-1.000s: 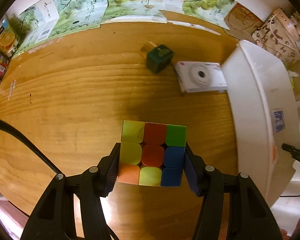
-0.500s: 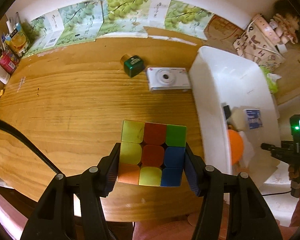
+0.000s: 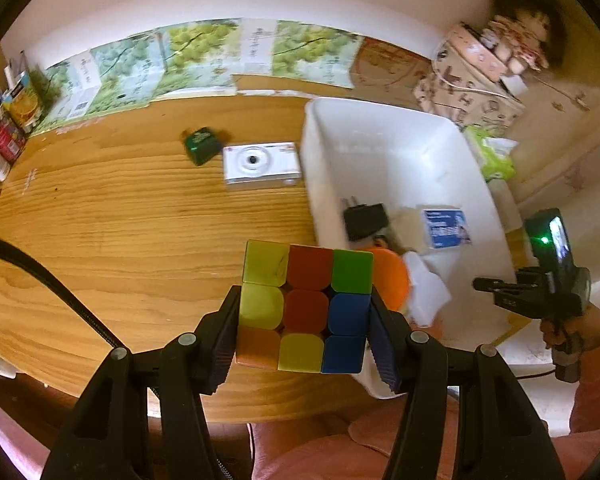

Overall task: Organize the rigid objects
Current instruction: 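Lift the Rubik's cube with the left tool and carry it over the tray, then open the left tool to drop the Rubik's cube into the tray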

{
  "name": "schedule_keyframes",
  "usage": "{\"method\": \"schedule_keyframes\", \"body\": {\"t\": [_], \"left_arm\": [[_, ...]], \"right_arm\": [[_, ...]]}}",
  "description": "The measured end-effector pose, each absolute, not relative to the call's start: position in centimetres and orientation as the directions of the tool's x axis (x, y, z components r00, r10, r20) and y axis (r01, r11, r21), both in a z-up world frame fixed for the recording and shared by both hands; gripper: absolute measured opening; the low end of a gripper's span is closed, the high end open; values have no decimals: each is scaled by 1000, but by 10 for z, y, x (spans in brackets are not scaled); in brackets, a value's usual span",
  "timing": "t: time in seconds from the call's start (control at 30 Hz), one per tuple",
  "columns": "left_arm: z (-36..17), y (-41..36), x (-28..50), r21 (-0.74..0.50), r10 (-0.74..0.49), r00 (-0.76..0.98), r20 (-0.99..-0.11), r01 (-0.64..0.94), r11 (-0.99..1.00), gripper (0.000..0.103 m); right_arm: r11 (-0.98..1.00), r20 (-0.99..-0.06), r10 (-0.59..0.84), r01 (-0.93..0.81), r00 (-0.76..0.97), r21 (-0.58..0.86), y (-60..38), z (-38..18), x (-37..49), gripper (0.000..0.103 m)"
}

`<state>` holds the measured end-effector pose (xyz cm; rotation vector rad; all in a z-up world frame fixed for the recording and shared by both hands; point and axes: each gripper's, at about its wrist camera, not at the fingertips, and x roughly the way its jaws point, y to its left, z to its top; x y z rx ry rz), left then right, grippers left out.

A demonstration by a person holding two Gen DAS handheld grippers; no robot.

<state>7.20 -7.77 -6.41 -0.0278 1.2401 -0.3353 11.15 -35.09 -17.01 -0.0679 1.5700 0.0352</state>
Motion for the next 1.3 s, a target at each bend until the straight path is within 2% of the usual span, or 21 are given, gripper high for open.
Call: {"method": "schedule_keyframes", "body": {"t": [0.6, 1.17, 1.23, 1.3], "left_arm": [[-65, -158, 47, -254, -350, 278, -895, 327, 910, 61], [-75, -208, 54, -293, -405, 260, -876, 380, 877, 62], [-74, -214, 57, -266, -388, 266, -882, 398, 878, 65], [-68, -215, 58, -263, -397, 297, -868, 404, 876, 83]], "right_arm": [[982, -1000, 19, -187, 5, 18, -344, -171, 97, 7], [984, -998, 60, -165, -26, 63, -359, -175, 107, 7], [981, -998, 58, -182, -26, 62, -360, -176, 108, 8], [982, -998, 59, -178, -27, 63, -360, -175, 109, 8]]}}
